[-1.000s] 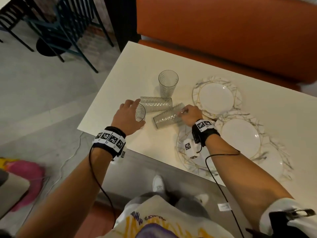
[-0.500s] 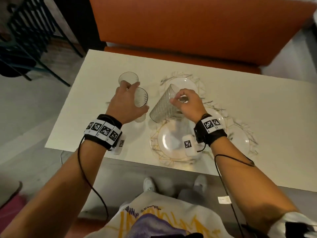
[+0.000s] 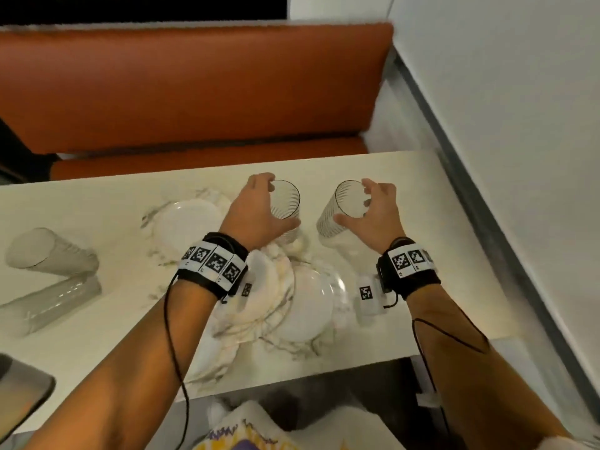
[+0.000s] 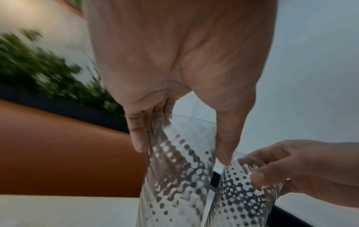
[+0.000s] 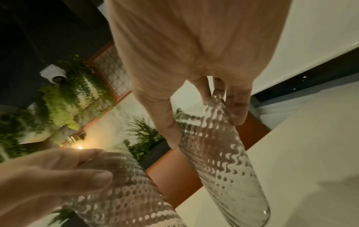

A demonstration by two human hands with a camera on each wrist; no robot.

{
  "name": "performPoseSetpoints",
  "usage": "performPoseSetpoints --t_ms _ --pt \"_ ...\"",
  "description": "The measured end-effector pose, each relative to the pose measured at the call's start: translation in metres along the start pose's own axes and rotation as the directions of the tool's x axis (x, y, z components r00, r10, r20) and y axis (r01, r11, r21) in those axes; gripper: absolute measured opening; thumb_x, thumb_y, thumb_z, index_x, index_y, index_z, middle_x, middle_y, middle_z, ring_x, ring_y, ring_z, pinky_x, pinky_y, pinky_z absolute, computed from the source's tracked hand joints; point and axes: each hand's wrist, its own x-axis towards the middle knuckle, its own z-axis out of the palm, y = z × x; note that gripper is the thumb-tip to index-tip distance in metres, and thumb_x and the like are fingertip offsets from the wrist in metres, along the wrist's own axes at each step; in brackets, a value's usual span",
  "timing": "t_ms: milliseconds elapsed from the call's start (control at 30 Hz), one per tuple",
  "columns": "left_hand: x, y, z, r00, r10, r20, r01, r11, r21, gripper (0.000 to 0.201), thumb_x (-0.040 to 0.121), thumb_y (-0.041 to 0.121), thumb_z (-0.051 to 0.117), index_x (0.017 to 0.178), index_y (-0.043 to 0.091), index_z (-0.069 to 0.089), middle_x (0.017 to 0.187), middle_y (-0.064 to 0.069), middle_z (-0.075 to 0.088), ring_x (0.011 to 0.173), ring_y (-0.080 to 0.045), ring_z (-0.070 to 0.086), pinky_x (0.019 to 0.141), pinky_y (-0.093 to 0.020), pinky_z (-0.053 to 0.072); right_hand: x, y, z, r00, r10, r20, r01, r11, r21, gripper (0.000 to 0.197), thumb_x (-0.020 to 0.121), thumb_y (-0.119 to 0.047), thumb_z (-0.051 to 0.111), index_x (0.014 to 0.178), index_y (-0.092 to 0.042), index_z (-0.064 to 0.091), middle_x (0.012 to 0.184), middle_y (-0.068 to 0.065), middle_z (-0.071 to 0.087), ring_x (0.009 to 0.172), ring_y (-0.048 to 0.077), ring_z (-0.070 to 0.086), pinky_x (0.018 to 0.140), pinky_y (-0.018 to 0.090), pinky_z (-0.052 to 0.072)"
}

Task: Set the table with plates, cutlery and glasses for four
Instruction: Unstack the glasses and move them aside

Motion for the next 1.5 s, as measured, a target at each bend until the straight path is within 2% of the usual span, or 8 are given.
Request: performPoseSetpoints --t_ms 100,300,633,900,1033,1167,1333,1500 --pt "0.038 0.051 0.053 0.998 0.007 0.063 -0.007 1.0 0.0 0.094 0.073 0.04 0.091 0.148 0.013 0.041 0.14 -0.007 0.051 0.125 -0.023 0.053 0.104 -0.041 0.048 0.026 0.056 -0.038 0.998 0.057 -0.018 -0.058 0.998 -0.04 0.096 0.066 -0.034 0.094 0.146 -0.015 0.044 0.138 0.01 0.036 0.125 0.033 0.05 0.111 0.047 0.046" --pt "0.103 0.112 0.146 0.987 -0.024 0.158 0.018 0.999 0.04 0.09 0.074 0.036 0.091 0.146 0.019 0.04 0.143 -0.011 0.044 0.124 -0.033 0.056 0.104 -0.048 0.051 0.07 0.133 -0.086 0.99 0.135 -0.033 -0.138 0.982 -0.126 0.095 0.07 -0.03 0.091 0.148 -0.012 0.04 0.144 0.013 0.034 0.135 0.032 0.04 0.112 0.038 0.039" --pt "0.175 0.154 0.234 0.977 -0.005 0.212 -0.021 0.992 0.121 0.102 0.072 0.04 0.091 0.152 0.015 0.032 0.149 -0.008 0.04 0.13 -0.032 0.055 0.103 -0.049 0.052 0.143 0.189 -0.134 0.984 0.148 -0.097 -0.168 0.954 -0.248 0.092 0.074 -0.034 0.084 0.15 -0.01 0.038 0.144 0.016 0.038 0.132 0.036 0.039 0.112 0.05 0.04" --pt "0.218 0.192 0.265 0.978 0.038 0.207 -0.063 0.991 0.115 0.101 0.073 0.04 0.091 0.151 0.012 0.033 0.15 -0.007 0.043 0.128 -0.03 0.057 0.1 -0.047 0.053 0.179 0.204 -0.151 0.986 0.085 -0.143 -0.142 0.875 -0.462 0.092 0.071 -0.045 0.084 0.145 -0.006 0.044 0.137 0.015 0.052 0.119 0.038 0.045 0.104 0.045 0.04" --pt "0.23 0.203 0.274 0.975 0.05 0.214 -0.076 0.991 0.113 0.103 0.071 0.044 0.092 0.151 0.015 0.033 0.151 -0.006 0.043 0.128 -0.029 0.057 0.1 -0.046 0.053 0.184 0.205 -0.154 0.985 0.057 -0.165 -0.131 0.863 -0.488 0.087 0.072 -0.043 0.083 0.142 -0.004 0.047 0.134 0.016 0.055 0.118 0.038 0.046 0.101 0.046 0.042" --pt "0.234 0.207 0.28 0.973 0.06 0.222 -0.087 0.989 0.116 0.106 0.071 0.045 0.091 0.153 0.015 0.031 0.151 -0.007 0.041 0.131 -0.028 0.055 0.101 -0.045 0.051 0.184 0.202 -0.154 0.988 0.053 -0.148 -0.123 0.844 -0.522 0.086 0.078 -0.035 0.08 0.147 -0.002 0.041 0.143 0.016 0.05 0.122 0.037 0.044 0.104 0.046 0.042" --pt "0.233 0.207 0.277 0.967 0.068 0.244 -0.099 0.988 0.116 0.11 0.073 0.046 0.089 0.157 0.014 0.025 0.155 -0.009 0.038 0.134 -0.031 0.051 0.104 -0.045 0.049 0.182 0.199 -0.154 0.986 0.046 -0.159 -0.125 0.84 -0.528 0.09 0.074 -0.034 0.08 0.148 -0.001 0.04 0.145 0.017 0.048 0.123 0.037 0.042 0.106 0.045 0.041" --pt "0.232 0.205 0.273 0.964 0.068 0.257 -0.099 0.989 0.11 0.105 0.08 0.041 0.085 0.159 0.01 0.023 0.155 -0.011 0.039 0.136 -0.031 0.049 0.106 -0.043 0.047 0.182 0.196 -0.153 0.981 0.039 -0.188 -0.129 0.858 -0.498 0.077 0.077 -0.031 0.076 0.142 0.0 0.047 0.14 0.02 0.049 0.122 0.04 0.043 0.107 0.047 0.041"
